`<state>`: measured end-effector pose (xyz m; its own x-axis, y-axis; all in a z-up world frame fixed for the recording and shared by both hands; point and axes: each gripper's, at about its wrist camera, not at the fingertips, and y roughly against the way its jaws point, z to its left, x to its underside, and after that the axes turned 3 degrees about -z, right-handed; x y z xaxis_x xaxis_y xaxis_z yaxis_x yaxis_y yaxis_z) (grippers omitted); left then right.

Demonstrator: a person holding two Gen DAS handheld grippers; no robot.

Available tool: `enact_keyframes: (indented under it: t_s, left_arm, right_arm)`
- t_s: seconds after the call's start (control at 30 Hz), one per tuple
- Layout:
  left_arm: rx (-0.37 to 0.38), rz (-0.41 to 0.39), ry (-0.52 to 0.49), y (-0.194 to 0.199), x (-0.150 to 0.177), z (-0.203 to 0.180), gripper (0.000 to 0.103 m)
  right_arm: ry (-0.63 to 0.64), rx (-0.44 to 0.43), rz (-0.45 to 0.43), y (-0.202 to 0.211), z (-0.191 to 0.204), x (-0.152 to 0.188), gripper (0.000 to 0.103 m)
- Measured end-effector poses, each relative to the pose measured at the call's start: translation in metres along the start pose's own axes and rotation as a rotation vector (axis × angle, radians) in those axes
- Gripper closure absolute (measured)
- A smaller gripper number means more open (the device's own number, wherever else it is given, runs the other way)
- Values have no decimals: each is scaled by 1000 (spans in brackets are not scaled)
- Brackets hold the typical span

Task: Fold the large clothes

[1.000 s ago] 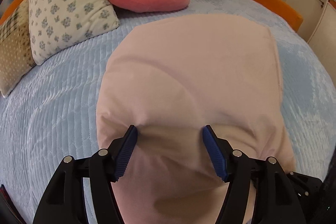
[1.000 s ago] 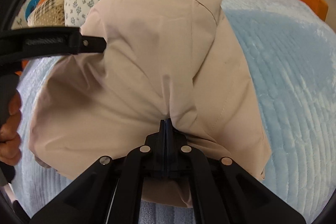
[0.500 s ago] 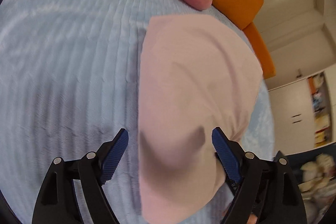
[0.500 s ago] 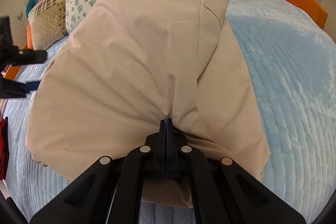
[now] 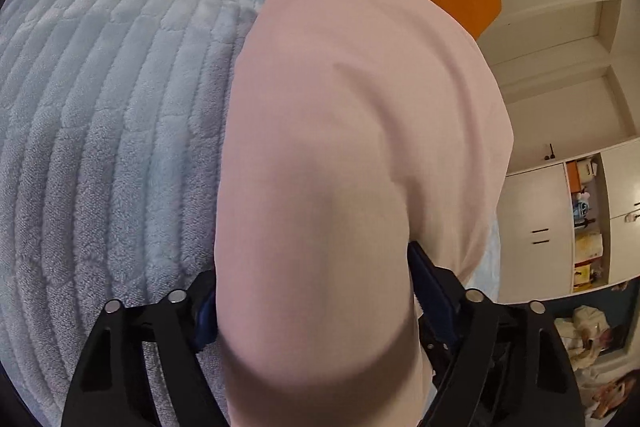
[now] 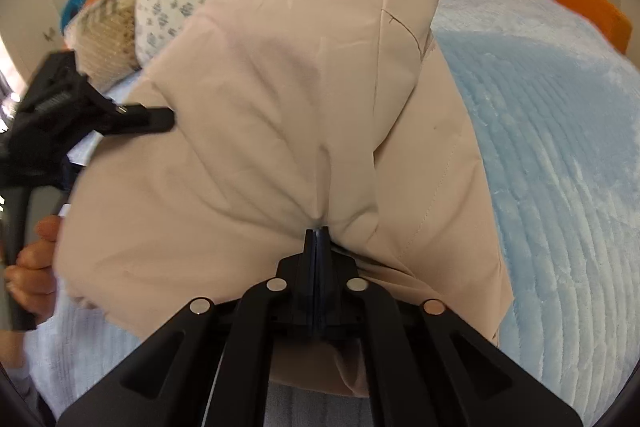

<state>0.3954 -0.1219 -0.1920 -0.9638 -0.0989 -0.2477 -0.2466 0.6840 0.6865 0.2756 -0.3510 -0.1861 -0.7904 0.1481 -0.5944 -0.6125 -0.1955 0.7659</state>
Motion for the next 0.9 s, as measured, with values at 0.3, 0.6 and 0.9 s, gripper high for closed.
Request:
enact_keyframes:
  t_s: [0.3, 0.6, 0.9]
  left_arm:
    - [-95, 23, -77, -4, -3, -18, 27]
    - [-124, 35, -97, -9, -17, -25, 24]
    - [-141, 27, -134, -28, -37, -45, 19]
  right_arm:
    - [-156, -240, -41, 69, -82, -55, 7]
    - [-373, -508, 142, 4, -158, -87, 7]
    - [-431, -724, 190, -48, -147, -79, 4]
